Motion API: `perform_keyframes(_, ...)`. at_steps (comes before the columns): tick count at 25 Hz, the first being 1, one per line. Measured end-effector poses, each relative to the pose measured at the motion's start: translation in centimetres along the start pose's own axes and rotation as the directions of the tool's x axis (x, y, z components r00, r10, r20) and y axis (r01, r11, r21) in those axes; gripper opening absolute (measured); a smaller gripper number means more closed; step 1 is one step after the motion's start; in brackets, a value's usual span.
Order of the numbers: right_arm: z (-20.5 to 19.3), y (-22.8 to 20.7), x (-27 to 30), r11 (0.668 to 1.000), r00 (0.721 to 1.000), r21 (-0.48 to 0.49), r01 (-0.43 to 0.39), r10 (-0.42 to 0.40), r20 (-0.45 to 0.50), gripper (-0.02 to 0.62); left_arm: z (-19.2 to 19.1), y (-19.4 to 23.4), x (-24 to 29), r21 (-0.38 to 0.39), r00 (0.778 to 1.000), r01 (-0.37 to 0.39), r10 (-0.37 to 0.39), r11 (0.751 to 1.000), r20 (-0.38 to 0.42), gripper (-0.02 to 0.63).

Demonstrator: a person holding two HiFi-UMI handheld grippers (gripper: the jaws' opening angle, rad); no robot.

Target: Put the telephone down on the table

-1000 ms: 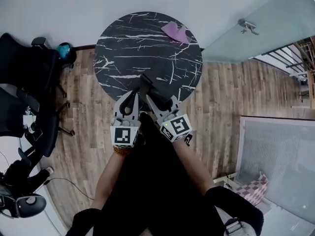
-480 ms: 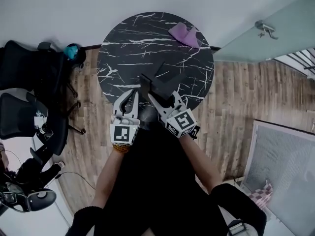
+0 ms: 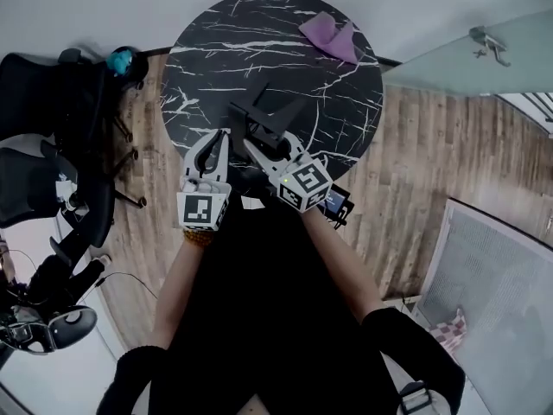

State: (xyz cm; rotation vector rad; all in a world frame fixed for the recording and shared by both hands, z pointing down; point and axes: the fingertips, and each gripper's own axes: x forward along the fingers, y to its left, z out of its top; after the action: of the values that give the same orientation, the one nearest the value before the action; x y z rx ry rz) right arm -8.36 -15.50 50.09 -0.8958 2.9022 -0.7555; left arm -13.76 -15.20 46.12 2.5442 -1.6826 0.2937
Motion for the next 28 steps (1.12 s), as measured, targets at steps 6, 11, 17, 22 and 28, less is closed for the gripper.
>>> perform_keyframes(6, -3.4, -2.3, 2.8, 0.999, 0.995, 0.046, -0.018, 0.022, -0.096, 0.166, -2.3, 0.8, 1.6, 0.008, 0.998, 0.048, -0.047, 0.999, -0.029, 0.028)
perform_keyframes(11, -4.3, -2.5, 4.7, 0.998, 0.991, 0.039, -0.043, 0.047, -0.126, 0.167, -3.8, 2.2, 2.7, -0.006, 0.995, 0.071, -0.071, 0.997, -0.071, 0.028)
perform_keyframes(17, -6.8, -1.8, 5.5, 0.99, 0.98, 0.109, -0.093, 0.11, -0.163, 0.167, -5.0, 1.7, 3.5, 0.004, 0.985, 0.136, -0.135, 0.991, -0.106, 0.028)
perform_keyframes(22, -9.2, -2.2, 5.5, 0.977, 0.97, 0.189, -0.096, 0.135, -0.201, 0.167, -5.9, 1.5, 3.4, -0.009, 0.982, 0.143, -0.143, 0.99, -0.124, 0.028)
perform_keyframes(28, -10.6, -2.3, 5.8, 0.965, 0.96, 0.229, -0.129, 0.179, -0.216, 0.166, -6.3, 1.9, 3.5, -0.013, 0.984, 0.126, -0.127, 0.992, -0.125, 0.028)
